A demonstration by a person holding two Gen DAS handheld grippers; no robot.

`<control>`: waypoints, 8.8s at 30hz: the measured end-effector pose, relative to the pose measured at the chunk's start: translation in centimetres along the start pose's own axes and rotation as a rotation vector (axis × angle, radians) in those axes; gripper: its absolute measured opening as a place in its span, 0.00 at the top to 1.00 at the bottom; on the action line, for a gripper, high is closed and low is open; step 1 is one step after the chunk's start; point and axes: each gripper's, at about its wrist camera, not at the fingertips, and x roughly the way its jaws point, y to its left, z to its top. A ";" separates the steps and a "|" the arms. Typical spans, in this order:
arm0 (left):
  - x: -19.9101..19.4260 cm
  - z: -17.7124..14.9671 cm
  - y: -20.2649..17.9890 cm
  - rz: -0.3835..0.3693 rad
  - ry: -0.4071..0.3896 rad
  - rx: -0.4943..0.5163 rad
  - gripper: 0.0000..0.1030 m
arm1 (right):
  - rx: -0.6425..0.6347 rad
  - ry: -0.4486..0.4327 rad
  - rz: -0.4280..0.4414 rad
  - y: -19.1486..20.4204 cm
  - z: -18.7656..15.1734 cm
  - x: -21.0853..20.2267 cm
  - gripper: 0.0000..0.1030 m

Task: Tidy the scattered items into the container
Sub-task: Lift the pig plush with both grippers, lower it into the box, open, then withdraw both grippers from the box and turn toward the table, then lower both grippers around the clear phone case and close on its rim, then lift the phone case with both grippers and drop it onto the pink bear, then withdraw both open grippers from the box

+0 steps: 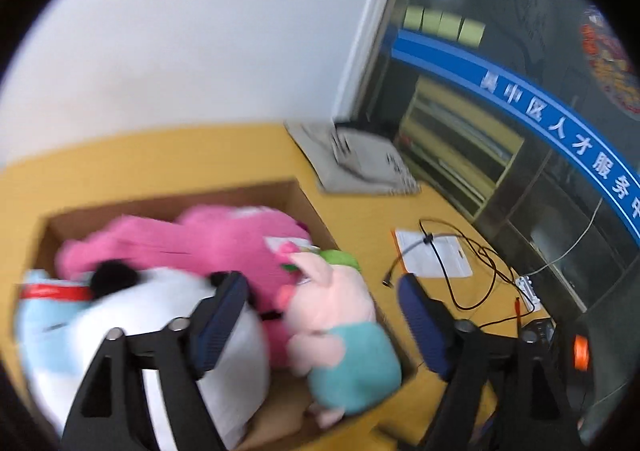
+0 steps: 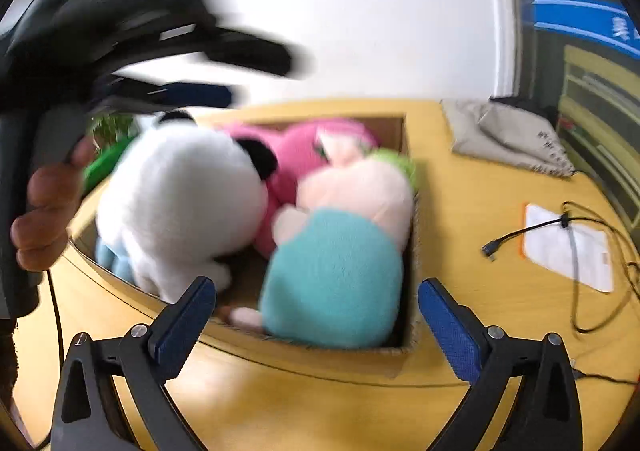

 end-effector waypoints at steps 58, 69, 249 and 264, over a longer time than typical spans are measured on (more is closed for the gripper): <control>-14.2 -14.8 1.0 0.133 -0.017 -0.027 0.23 | -0.013 -0.032 -0.183 10.5 -4.9 -11.6 0.00; -15.4 -17.8 1.5 0.134 0.040 -0.060 0.23 | -0.032 -0.019 -0.143 10.5 -5.4 -12.3 0.00; -21.3 -17.7 3.6 0.329 -0.144 -0.080 0.16 | -0.095 -0.039 -0.177 17.0 -5.2 -14.6 0.00; -19.3 -18.9 2.0 0.361 -0.115 -0.082 0.16 | -0.048 -0.052 -0.219 14.9 -6.6 -14.8 0.00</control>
